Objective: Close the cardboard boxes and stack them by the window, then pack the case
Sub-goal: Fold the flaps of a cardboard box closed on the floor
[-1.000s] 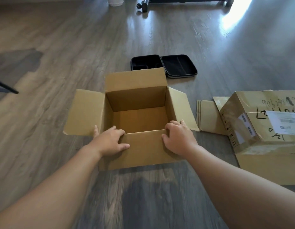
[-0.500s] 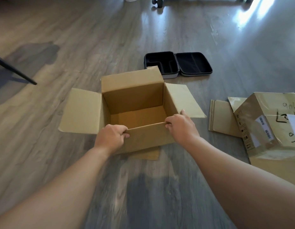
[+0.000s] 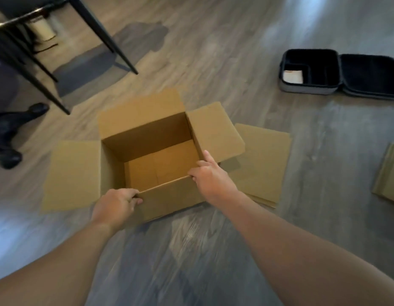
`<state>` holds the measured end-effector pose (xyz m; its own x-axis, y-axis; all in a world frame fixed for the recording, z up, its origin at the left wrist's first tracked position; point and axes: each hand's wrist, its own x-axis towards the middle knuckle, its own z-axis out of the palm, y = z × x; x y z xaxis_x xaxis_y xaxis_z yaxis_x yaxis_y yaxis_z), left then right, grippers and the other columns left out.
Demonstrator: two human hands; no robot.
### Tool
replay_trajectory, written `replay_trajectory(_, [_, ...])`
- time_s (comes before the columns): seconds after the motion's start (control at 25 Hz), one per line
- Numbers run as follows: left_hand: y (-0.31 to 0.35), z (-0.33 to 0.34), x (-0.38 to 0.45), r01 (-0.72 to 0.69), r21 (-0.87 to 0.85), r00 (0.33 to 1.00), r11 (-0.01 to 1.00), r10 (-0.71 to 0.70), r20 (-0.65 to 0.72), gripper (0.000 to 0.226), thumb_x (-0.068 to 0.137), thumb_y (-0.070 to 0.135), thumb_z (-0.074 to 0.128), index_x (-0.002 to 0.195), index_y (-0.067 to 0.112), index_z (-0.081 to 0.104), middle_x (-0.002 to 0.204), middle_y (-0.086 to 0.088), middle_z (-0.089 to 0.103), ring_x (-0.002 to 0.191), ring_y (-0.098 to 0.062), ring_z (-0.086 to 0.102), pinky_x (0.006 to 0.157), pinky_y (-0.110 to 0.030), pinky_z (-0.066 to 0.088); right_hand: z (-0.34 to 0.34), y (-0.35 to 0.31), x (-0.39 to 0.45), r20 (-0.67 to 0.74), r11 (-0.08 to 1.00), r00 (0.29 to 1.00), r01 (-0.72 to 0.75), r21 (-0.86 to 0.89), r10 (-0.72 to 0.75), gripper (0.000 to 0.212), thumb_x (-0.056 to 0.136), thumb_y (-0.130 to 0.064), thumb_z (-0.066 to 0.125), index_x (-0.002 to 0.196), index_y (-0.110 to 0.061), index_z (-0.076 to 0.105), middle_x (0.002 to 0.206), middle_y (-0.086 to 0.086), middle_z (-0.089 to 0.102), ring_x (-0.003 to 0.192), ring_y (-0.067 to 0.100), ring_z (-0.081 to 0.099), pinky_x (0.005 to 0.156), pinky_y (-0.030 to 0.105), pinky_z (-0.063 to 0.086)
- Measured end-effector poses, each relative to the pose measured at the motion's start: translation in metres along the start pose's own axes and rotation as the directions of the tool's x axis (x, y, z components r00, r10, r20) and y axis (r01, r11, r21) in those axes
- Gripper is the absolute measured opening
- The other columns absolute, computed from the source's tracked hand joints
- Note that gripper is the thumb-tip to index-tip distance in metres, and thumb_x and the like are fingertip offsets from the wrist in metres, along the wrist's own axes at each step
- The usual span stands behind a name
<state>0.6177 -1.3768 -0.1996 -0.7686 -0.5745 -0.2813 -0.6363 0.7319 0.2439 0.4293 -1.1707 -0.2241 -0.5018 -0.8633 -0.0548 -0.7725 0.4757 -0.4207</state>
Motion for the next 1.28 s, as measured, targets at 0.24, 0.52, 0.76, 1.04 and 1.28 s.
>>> replay_trajectory(0.24, [0.04,-0.001,0.005,-0.169,0.153,0.985,0.974,0.169,0.015,0.063,0.091,0.018,0.066,0.149,0.026,0.044,0.151,0.004,0.049,0.139,-0.016,0.044,0.114,-0.036,0.039,0.004,0.02,-0.015,-0.215,0.977,0.977,0.053,0.206,-0.008,0.04,0.101,-0.017,0.053,0.141,-0.01,0.056,0.152,0.003,0.048,0.152,0.019,0.022,0.12,0.034,0.024])
replay_trajectory(0.52, [0.173,0.053,0.03,-0.656,0.196,0.745,0.729,0.666,0.013,0.073,0.087,-0.002,0.048,0.156,0.011,0.029,0.163,-0.005,0.028,0.152,-0.015,0.018,0.12,-0.023,0.007,-0.012,0.111,-0.07,-0.115,0.916,0.914,-0.372,0.149,0.39,0.034,0.094,-0.019,0.055,0.124,-0.002,0.06,0.142,0.013,0.053,0.144,0.032,0.037,0.112,0.046,0.039])
replay_trajectory(0.76, [0.25,0.1,0.058,-0.41,0.184,0.876,0.893,0.33,0.353,0.033,0.086,-0.002,0.041,0.117,0.004,0.05,0.134,-0.018,0.05,0.123,-0.034,0.049,0.097,-0.039,0.046,0.0,0.15,-0.122,0.141,0.691,0.7,-0.714,0.113,0.7,0.032,0.094,-0.018,0.052,0.124,-0.008,0.054,0.131,0.009,0.051,0.133,0.031,0.043,0.101,0.044,0.046])
replay_trajectory(1.04, [0.255,0.127,0.093,-0.09,0.063,0.914,0.994,0.057,0.401,0.017,0.09,0.007,0.045,0.1,0.003,0.059,0.121,-0.02,0.057,0.111,-0.038,0.056,0.091,-0.042,0.049,0.028,0.14,-0.115,0.225,0.462,0.512,-0.853,0.243,0.829,0.014,0.09,-0.021,0.056,0.08,-0.012,0.056,0.085,0.005,0.06,0.071,0.021,0.057,0.048,0.025,0.037])
replay_trajectory(1.28, [0.256,0.13,0.08,-0.082,-0.016,0.945,0.996,0.083,0.317,0.008,0.082,0.008,0.054,0.077,0.011,0.049,0.082,-0.007,0.057,0.069,-0.02,0.053,0.05,-0.028,0.036,0.031,0.136,-0.121,0.141,0.315,0.375,-0.893,0.322,0.916,0.02,0.089,-0.025,0.059,0.076,-0.009,0.057,0.077,0.006,0.06,0.069,0.022,0.058,0.051,0.024,0.038])
